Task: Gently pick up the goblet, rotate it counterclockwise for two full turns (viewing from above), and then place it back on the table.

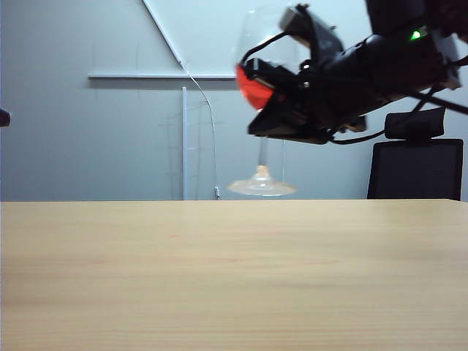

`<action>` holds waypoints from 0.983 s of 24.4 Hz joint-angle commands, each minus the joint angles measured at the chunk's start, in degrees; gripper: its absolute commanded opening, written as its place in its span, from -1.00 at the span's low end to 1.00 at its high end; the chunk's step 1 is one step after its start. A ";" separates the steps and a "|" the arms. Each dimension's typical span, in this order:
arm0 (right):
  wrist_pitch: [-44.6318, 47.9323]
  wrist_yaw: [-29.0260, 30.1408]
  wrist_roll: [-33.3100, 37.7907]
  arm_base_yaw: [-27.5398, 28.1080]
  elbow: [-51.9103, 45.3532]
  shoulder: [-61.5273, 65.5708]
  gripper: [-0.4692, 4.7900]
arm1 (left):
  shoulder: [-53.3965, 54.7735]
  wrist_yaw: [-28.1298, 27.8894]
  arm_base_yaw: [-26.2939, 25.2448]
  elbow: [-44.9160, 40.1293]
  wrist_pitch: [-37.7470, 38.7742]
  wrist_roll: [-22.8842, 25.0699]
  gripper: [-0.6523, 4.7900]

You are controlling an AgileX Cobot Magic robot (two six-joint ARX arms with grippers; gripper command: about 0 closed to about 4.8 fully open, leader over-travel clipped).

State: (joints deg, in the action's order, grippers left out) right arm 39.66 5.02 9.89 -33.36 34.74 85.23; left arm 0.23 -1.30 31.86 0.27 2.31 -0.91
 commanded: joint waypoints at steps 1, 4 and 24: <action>2.67 3.02 -4.46 -0.13 1.92 2.47 -0.84 | 0.11 0.04 -0.02 0.24 -0.66 0.04 -0.78; 4.37 3.58 -5.99 -0.13 1.90 4.52 -0.84 | 0.11 0.04 -0.02 0.24 -0.66 0.04 -0.78; 29.14 9.29 -13.05 -0.15 1.92 21.00 -0.84 | 0.11 0.04 0.00 0.24 -0.66 0.04 -0.78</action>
State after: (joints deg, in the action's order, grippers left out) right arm 63.07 14.00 -2.35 -33.43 36.12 106.08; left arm 0.27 -1.28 31.90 0.30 2.31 -0.91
